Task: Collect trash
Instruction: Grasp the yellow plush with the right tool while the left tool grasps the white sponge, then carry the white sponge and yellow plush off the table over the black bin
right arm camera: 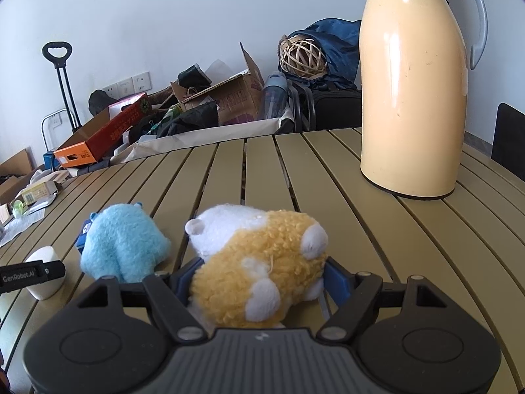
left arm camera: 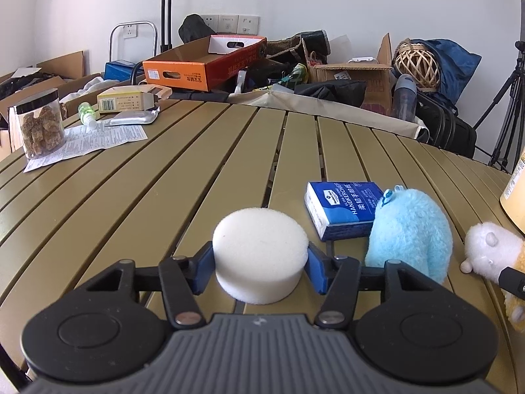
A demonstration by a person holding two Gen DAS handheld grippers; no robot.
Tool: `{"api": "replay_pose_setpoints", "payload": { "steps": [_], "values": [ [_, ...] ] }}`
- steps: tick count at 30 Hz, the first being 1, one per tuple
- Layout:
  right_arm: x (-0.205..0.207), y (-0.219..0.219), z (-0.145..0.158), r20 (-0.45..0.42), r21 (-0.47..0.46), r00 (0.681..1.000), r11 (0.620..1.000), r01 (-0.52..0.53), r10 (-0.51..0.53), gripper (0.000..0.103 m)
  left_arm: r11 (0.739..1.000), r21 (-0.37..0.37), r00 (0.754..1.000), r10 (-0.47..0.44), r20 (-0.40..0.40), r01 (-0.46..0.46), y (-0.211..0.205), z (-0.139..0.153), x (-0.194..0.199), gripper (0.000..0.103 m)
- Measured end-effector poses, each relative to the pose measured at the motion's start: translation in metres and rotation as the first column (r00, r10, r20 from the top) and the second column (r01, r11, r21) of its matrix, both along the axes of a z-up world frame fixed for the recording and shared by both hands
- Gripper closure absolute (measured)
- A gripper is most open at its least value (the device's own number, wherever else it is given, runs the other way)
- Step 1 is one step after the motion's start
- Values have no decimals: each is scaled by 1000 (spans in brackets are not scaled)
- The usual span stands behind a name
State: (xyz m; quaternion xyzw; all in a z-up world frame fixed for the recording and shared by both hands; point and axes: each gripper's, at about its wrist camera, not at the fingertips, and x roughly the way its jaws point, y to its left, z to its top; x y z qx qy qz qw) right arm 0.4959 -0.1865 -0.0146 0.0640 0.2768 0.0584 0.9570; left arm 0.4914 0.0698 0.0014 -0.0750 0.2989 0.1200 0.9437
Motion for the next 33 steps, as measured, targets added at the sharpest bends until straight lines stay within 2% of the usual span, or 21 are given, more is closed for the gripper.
{"api": "replay_pose_setpoints", "payload": {
  "steps": [18,33],
  "values": [
    [-19,-11,7,47,71,999,997,-23,20,27,1000,20,998,-20,53,19,-5,14,-22,45],
    [-59,-18,21,126,91,991,995,-47,36,27,998,12,988,-63,141,62,-20,31,-71,45]
  ]
}}
